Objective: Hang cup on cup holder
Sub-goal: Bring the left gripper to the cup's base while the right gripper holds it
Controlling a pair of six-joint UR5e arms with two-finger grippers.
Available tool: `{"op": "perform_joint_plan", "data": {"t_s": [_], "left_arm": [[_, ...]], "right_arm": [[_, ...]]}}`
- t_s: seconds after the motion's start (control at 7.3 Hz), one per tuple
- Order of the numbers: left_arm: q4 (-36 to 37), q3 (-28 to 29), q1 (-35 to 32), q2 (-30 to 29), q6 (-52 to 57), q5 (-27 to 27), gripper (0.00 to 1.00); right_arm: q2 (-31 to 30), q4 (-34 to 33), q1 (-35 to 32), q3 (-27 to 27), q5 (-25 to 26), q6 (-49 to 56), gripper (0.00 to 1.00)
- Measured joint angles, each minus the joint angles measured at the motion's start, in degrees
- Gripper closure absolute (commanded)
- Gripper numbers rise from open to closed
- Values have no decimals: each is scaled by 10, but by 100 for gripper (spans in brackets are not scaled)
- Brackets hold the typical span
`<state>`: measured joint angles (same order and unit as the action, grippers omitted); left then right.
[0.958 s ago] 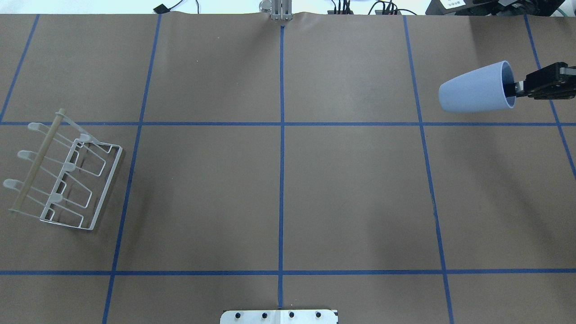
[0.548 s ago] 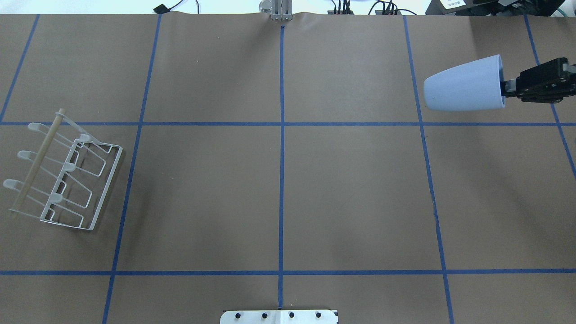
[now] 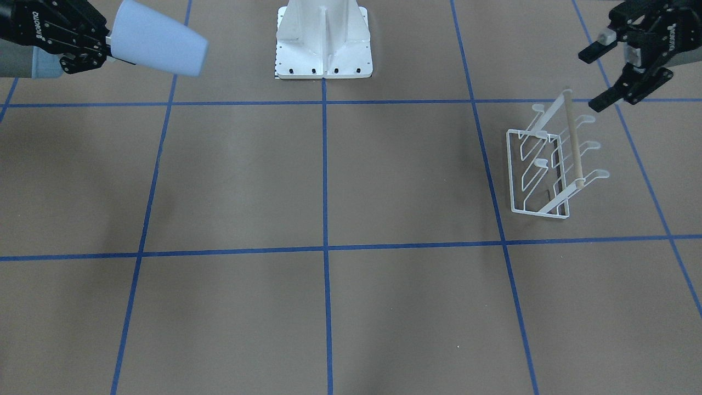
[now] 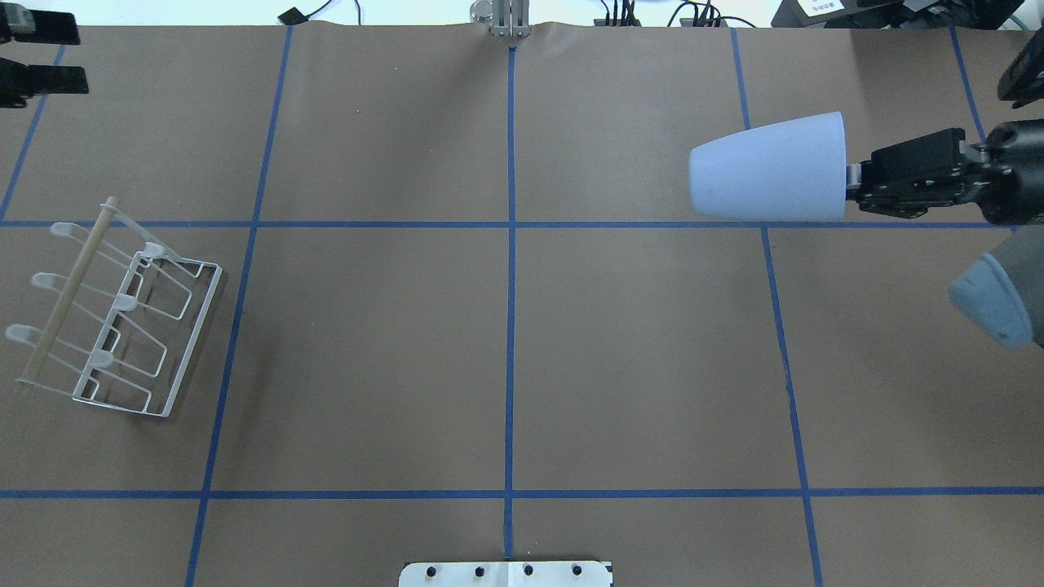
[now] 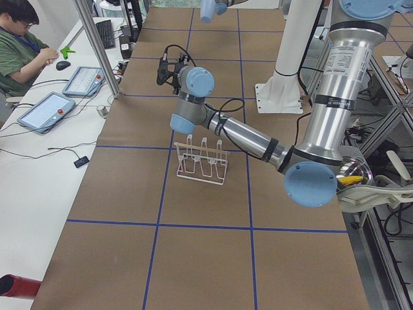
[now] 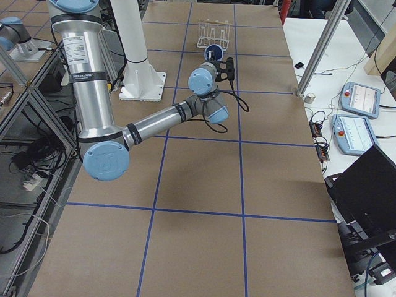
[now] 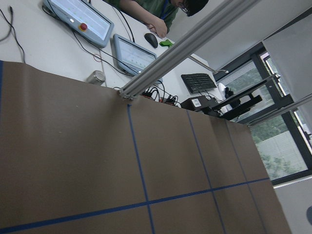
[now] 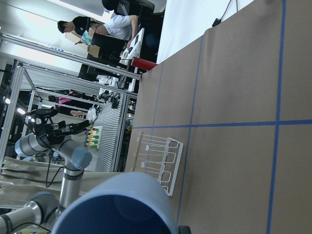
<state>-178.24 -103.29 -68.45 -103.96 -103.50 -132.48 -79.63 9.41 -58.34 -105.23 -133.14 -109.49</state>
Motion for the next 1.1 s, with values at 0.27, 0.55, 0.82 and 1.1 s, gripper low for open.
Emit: {"op": "perform_joint_plan", "data": {"t_s": [0.27,0.55,0.82,1.1], "left_arm": [[-58,-3,96,-37,-103,113,2],[-81,-22,208,-61,-132,246,2],[-82,-31,294,-92,-155,335,2],[-78,-30,327,-112,-170,355,2]], "right_arm": [[32,15,49,-12,46,-40,100],[62,17,111,-17,89,-51,100],[81,22,161,-17,126,-53,100],[93,24,182,-18,145,-53,100]]}}
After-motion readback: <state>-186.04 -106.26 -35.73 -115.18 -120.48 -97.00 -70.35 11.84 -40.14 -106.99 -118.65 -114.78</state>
